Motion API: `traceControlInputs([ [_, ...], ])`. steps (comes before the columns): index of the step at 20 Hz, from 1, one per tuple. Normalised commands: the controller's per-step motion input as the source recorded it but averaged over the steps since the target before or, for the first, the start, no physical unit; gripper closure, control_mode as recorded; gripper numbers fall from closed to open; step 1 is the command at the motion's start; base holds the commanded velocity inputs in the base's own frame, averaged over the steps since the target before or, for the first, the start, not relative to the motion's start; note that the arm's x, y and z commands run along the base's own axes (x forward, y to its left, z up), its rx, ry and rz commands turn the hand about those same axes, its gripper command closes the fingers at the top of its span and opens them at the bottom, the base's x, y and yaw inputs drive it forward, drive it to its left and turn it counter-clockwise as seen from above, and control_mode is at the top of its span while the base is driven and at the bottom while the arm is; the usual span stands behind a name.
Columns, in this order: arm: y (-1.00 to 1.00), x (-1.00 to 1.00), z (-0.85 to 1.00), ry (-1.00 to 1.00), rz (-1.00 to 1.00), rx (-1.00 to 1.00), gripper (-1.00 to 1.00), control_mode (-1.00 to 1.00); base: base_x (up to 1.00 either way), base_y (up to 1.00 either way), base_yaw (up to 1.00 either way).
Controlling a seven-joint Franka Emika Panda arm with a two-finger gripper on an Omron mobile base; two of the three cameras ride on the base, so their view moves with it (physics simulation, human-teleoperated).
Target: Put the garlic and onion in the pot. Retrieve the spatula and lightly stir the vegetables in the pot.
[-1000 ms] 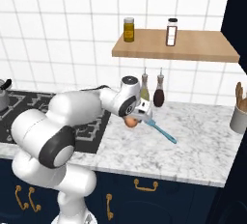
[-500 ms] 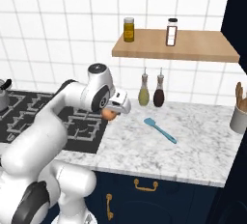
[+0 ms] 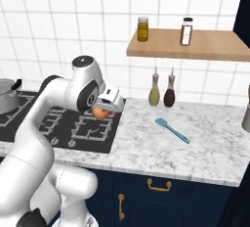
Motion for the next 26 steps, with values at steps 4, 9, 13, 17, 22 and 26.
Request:
traceControlInputs([
  [4,0.00,0.00,0.00,0.00,0.00,0.00,1.00,1.00,-0.13,1.00,0.00],
  [9,0.00,0.00,0.00,0.00,0.00,0.00,1.00,1.00,0.00,1.00,0.00],
  [13,0.00,0.00,0.00,0.00,0.00,0.00,1.00,1.00,0.00,1.00,0.00],
  [17,0.00,0.00,0.00,0.00,0.00,0.00,1.00,1.00,0.01,1.00,0.00],
  [22,0.00,0.00,0.00,0.00,0.00,0.00,1.00,1.00,0.60,0.76,0.00],
  [26,0.14,0.48,0.66,-0.01,0.00,0.00,1.00,-1.00,0.00,0.00,0.00],
])
